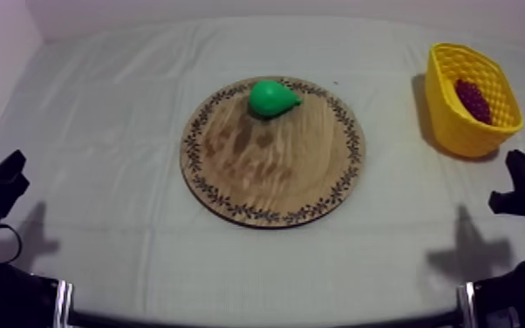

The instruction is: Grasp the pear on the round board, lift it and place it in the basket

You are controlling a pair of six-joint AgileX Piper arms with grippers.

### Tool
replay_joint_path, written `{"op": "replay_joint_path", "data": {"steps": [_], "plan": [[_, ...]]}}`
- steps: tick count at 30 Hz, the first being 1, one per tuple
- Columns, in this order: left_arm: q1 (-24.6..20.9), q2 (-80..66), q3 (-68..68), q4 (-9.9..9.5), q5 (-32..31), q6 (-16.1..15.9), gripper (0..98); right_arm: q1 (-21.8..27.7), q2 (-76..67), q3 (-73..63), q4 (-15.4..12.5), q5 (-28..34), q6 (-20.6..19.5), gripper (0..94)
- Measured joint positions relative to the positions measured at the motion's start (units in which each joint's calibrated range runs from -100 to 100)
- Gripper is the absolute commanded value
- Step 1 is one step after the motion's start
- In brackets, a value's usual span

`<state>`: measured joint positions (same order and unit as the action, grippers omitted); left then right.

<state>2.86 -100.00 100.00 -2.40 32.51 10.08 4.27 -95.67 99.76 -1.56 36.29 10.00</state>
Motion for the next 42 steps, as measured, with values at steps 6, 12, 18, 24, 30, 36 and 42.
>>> {"op": "replay_joint_path", "data": {"steps": [6,12,18,24,30,36,42], "plan": [[0.0,0.0,0.0,0.0,0.0,0.0,0.1,0.0,0.0,0.0,0.0,0.0,2.65,3.0],[0.0,0.0,0.0,0.0,0.0,0.0,0.1,0.0,0.0,0.0,0.06,2.26,4.28,0.9],[0.0,0.0,0.0,0.0,0.0,0.0,0.1,0.03,0.0,-0.06,0.17,2.42,3.34,0.6],[0.0,0.0,0.0,0.0,0.0,0.0,0.1,0.12,0.0,-0.11,0.23,2.42,3.76,0.6],[0.0,0.0,0.0,0.0,0.0,0.0,0.1,-0.08,0.0,-0.18,-0.01,1.88,5.51,0.5],[0.0,0.0,0.0,0.0,0.0,0.0,0.1,-1.09,0.98,-0.48,-1.31,-2.69,8.8,0.4],[0.0,0.0,0.0,0.0,0.0,0.0,0.1,-2.69,6.38,-5.69,-3.59,-6.5,11.59,0.4]]}}
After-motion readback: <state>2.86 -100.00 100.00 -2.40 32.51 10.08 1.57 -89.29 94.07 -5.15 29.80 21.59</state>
